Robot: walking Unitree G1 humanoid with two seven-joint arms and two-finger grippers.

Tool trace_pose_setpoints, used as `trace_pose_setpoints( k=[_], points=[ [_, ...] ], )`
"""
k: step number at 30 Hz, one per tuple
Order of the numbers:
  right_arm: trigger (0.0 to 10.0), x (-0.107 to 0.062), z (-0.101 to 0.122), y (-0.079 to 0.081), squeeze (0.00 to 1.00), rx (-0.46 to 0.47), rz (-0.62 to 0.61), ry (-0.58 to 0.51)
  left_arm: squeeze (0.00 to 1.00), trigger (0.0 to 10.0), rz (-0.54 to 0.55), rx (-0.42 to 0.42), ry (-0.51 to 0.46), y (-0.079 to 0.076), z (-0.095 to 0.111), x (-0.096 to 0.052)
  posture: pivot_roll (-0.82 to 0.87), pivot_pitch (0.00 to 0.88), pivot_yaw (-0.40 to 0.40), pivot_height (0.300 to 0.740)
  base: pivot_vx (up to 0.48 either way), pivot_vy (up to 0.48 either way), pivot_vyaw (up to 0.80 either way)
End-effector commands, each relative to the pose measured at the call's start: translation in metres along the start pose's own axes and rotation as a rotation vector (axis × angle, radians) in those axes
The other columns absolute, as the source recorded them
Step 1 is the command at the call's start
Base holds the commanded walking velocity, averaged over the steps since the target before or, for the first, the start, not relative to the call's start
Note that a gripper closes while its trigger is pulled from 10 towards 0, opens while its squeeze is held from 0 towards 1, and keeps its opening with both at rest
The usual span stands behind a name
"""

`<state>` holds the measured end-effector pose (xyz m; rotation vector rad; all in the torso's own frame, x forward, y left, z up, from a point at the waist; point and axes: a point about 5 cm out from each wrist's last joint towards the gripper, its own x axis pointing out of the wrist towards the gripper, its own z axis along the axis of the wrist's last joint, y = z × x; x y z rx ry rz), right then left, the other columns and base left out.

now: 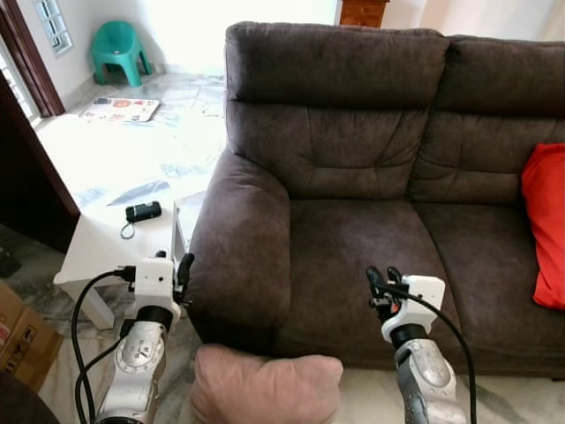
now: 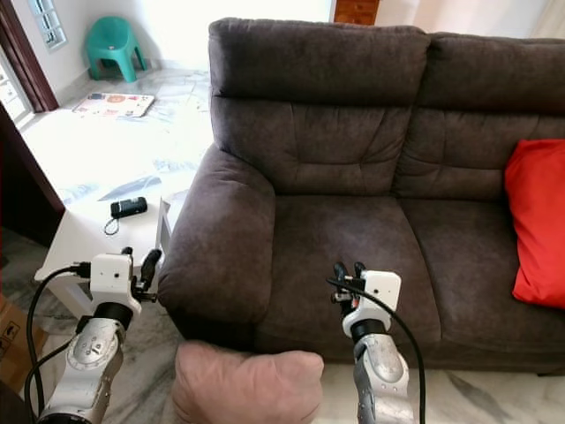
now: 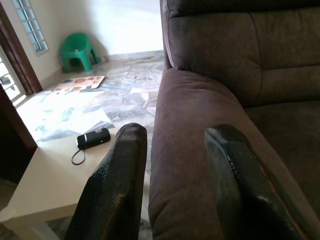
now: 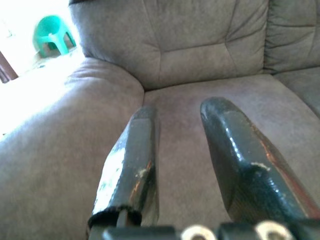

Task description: Move the pillow to the sofa from floor

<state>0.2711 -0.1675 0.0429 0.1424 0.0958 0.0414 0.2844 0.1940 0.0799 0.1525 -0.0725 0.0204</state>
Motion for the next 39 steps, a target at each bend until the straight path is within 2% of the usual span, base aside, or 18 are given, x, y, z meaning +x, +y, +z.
trace_pose_setpoints(
  k=[1, 22, 30, 39],
  points=[
    [10.0, 0.0011, 0.0020, 0.0002, 0.00, 0.004, -0.001, -0.007, 0.00, 10.0, -0.001, 0.002, 0.007, -0.0012, 0.0004, 0.0003, 0.07, 0.000, -0.060, 0.624, 0.000, 0.000, 0.00],
    [10.0, 0.0024, 0.0002, 0.0030, 0.00, -0.008, 0.032, -0.010, 0.00, 10.0, -0.008, -0.002, 0.019, -0.0035, 0.0006, 0.0022, 0.07, 0.000, -0.061, 0.619, 0.000, 0.000, 0.00],
    [10.0, 0.0026, -0.0010, 0.0034, 0.00, -0.018, 0.039, -0.007, 0.00, 10.0, -0.028, -0.031, 0.036, -0.0059, -0.0022, 0.0017, 0.07, 0.000, -0.060, 0.619, 0.000, 0.000, 0.00],
    [10.0, 0.0044, 0.0010, 0.0062, 0.00, 0.007, 0.048, -0.012, 0.00, 10.0, -0.032, -0.038, 0.034, -0.0061, -0.0021, 0.0021, 0.07, 0.000, -0.059, 0.609, 0.000, 0.000, 0.00]
  ],
)
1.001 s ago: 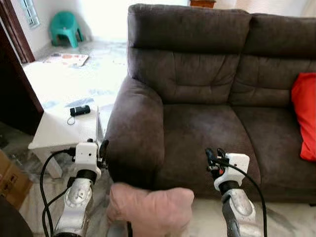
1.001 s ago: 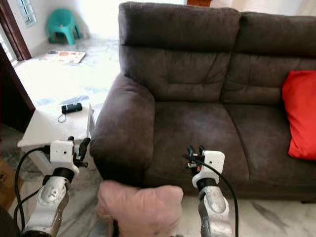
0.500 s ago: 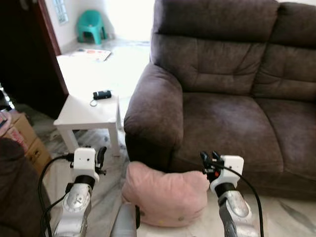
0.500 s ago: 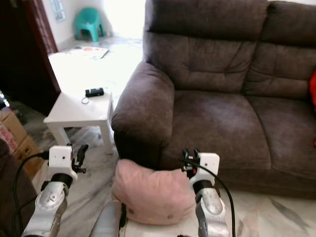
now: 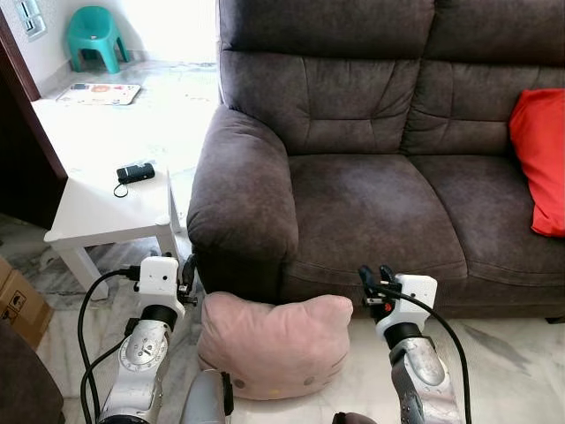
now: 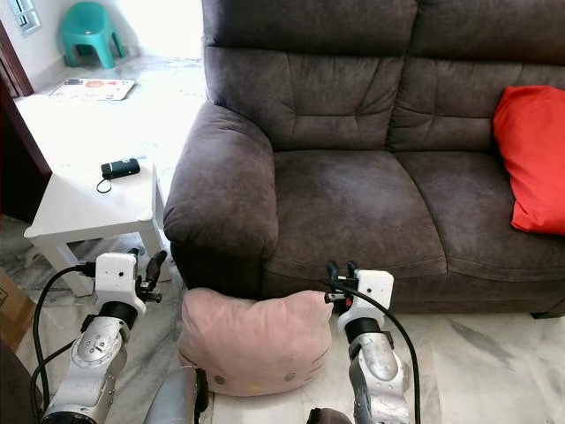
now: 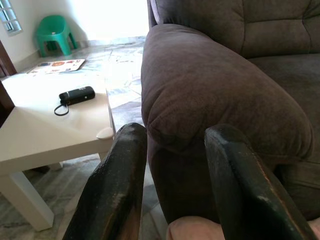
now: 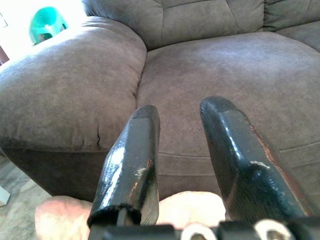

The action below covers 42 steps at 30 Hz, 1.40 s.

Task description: Move the pillow to the sofa from floor

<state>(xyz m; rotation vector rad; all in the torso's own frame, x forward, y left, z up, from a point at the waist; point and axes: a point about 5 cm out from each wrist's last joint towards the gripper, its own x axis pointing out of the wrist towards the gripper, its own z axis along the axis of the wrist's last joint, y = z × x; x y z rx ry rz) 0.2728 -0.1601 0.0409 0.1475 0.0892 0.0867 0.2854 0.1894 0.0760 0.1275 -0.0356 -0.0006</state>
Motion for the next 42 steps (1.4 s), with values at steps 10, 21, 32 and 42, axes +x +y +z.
trace_pose_setpoints(
  k=[10, 21, 32, 42],
  points=[
    [10.0, 0.0014, 0.0050, -0.0003, 0.00, -0.004, 0.016, -0.020, 0.00, 10.0, -0.010, -0.013, -0.001, -0.0014, 0.0011, 0.0014, 0.07, 0.000, -0.061, 0.581, 0.000, 0.000, 0.00],
    [10.0, 0.0027, 0.0058, 0.0016, 0.00, 0.011, 0.022, -0.014, 0.00, 10.0, -0.009, -0.012, 0.003, -0.0012, 0.0006, 0.0012, 0.07, 0.000, -0.060, 0.571, 0.000, 0.000, 0.00],
    [10.0, 0.0026, 0.0067, 0.0034, 0.00, -0.001, 0.030, -0.025, 0.00, 10.0, -0.013, -0.031, 0.014, -0.0017, -0.0008, 0.0013, 0.07, 0.000, -0.058, 0.546, 0.000, 0.000, 0.00],
    [10.0, 0.0029, 0.0085, 0.0020, 0.00, -0.008, 0.033, -0.031, 0.00, 10.0, -0.014, -0.064, 0.037, -0.0014, -0.0034, 0.0019, 0.07, 0.000, -0.056, 0.546, 0.000, 0.000, 0.00]
  ],
)
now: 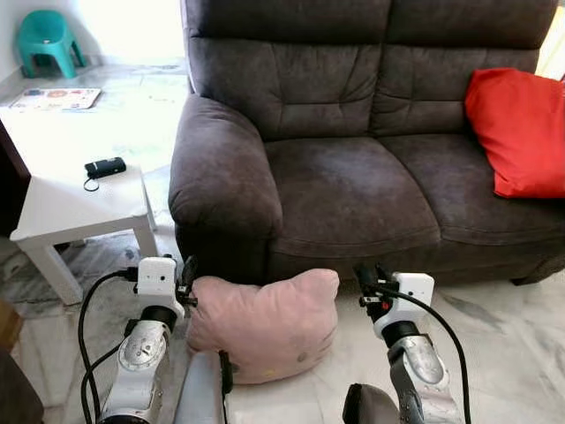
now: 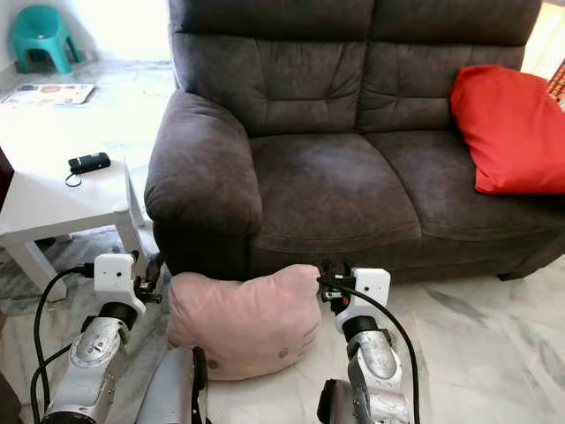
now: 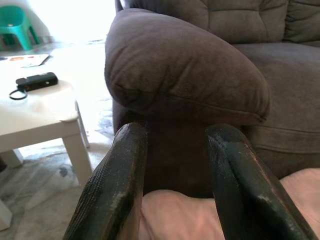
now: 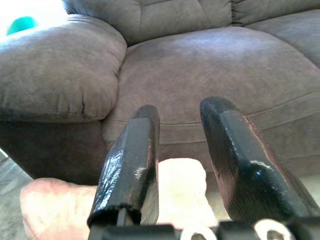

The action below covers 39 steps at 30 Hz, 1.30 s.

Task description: Move the pillow to the sofa from floor

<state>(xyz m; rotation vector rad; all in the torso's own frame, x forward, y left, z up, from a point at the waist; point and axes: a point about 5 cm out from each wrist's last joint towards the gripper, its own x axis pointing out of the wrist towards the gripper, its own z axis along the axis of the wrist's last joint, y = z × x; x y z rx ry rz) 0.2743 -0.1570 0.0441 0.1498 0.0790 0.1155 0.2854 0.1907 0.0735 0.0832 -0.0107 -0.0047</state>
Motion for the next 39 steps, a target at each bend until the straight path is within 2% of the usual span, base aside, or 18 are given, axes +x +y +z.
trace_pose_setpoints(
  k=[1, 5, 15, 28, 31, 39],
  points=[
    [10.0, 0.002, 0.006, -0.001, 0.00, -0.017, 0.011, -0.026, 0.00, 10.0, -0.011, -0.021, 0.014, -0.003, -0.001, 0.002, 0.07, 0.000, -0.055, 0.546, 0.000, 0.000, 0.00],
    [10.0, 0.001, 0.007, 0.000, 0.00, -0.028, 0.024, -0.028, 0.00, 10.0, -0.012, -0.020, 0.016, -0.003, -0.001, 0.002, 0.07, 0.000, -0.054, 0.546, 0.000, 0.000, 0.00],
    [10.0, 0.001, 0.006, 0.003, 0.00, -0.021, 0.042, -0.030, 0.00, 10.0, -0.002, -0.011, 0.038, 0.000, -0.003, 0.003, 0.07, 0.000, -0.053, 0.546, 0.000, 0.000, 0.73],
    [10.0, 0.001, 0.004, 0.003, 0.00, -0.005, 0.042, -0.015, 0.00, 10.0, -0.025, -0.032, 0.058, -0.001, -0.006, 0.002, 0.08, 0.000, -0.051, 0.546, 0.000, 0.000, 0.00],
    [10.0, 0.001, 0.003, 0.004, 0.00, -0.010, 0.046, -0.010, 0.00, 10.0, -0.058, -0.054, 0.069, -0.005, -0.008, 0.002, 0.07, 0.000, -0.051, 0.546, 0.266, 0.000, 0.00],
    [10.0, 0.000, 0.001, 0.005, 0.00, -0.025, 0.056, 0.001, 0.00, 10.0, -0.042, -0.068, 0.101, -0.001, -0.013, 0.002, 0.07, 0.000, -0.050, 0.546, 0.322, 0.000, 0.00]
  ],
)
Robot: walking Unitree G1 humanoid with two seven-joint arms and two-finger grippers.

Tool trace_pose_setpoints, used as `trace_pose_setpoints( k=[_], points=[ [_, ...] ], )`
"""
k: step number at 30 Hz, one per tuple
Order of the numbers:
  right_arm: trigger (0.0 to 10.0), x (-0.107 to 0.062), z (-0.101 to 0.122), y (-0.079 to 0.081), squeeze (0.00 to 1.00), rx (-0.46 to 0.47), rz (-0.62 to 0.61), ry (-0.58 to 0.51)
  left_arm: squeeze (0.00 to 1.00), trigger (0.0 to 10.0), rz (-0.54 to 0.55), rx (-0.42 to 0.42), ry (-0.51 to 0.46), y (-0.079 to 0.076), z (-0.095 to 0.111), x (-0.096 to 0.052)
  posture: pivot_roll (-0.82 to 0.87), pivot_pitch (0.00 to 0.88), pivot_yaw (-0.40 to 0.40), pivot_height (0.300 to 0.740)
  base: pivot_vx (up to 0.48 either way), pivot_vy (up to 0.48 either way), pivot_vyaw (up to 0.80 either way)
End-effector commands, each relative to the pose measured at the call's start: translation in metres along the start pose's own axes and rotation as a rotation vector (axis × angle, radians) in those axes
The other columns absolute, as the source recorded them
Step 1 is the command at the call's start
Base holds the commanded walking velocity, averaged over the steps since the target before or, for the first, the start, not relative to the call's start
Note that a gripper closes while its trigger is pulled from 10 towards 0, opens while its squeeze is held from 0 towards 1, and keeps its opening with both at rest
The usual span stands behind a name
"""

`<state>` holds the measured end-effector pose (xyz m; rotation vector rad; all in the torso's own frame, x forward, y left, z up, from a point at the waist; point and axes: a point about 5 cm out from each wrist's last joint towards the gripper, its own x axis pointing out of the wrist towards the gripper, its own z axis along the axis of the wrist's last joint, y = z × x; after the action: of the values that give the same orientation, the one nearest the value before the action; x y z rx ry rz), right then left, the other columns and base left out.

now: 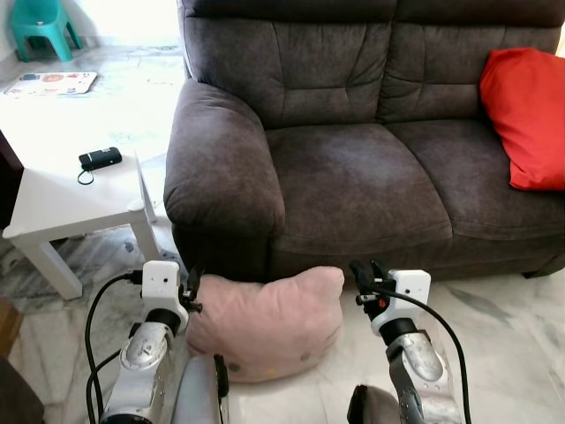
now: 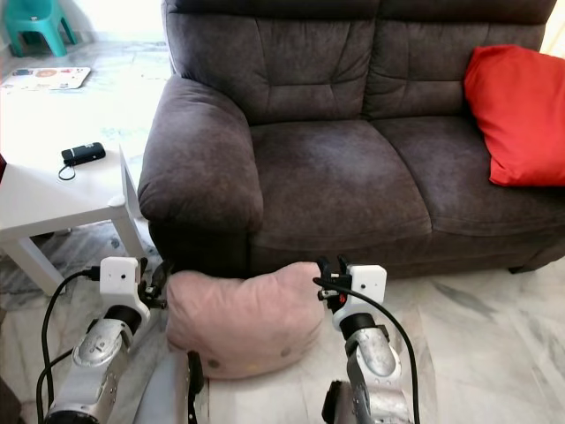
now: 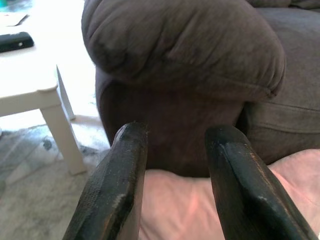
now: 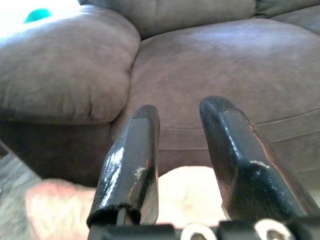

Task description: Move the pillow to the sofa from floor

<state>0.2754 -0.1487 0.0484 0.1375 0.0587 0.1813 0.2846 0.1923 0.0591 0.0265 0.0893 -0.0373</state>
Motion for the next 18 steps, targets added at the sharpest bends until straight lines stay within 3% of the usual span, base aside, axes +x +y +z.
trace_pose_setpoints(
  k=[1, 12, 18],
  points=[
    [10.0, -0.0019, -0.0019, -0.0037, 0.00, -0.012, -0.007, 0.016, 0.00, 10.0, -0.007, -0.012, 0.003, -0.0008, 0.0019, 0.0029, 0.07, 0.000, -0.050, 0.546, 0.330, 0.000, 0.00],
    [10.0, -0.0016, -0.0023, -0.0005, 0.00, -0.017, 0.021, 0.019, 0.00, 10.0, -0.011, -0.012, 0.012, -0.0022, 0.0013, 0.0044, 0.07, 0.000, -0.051, 0.546, 0.324, 0.000, 0.61],
    [10.0, -0.0021, -0.0033, -0.0006, 0.00, -0.012, 0.017, 0.025, 0.00, 10.0, -0.023, -0.034, 0.021, -0.0035, -0.0006, 0.0051, 0.07, 0.000, -0.053, 0.546, 0.149, 0.000, 0.00]
  ],
)
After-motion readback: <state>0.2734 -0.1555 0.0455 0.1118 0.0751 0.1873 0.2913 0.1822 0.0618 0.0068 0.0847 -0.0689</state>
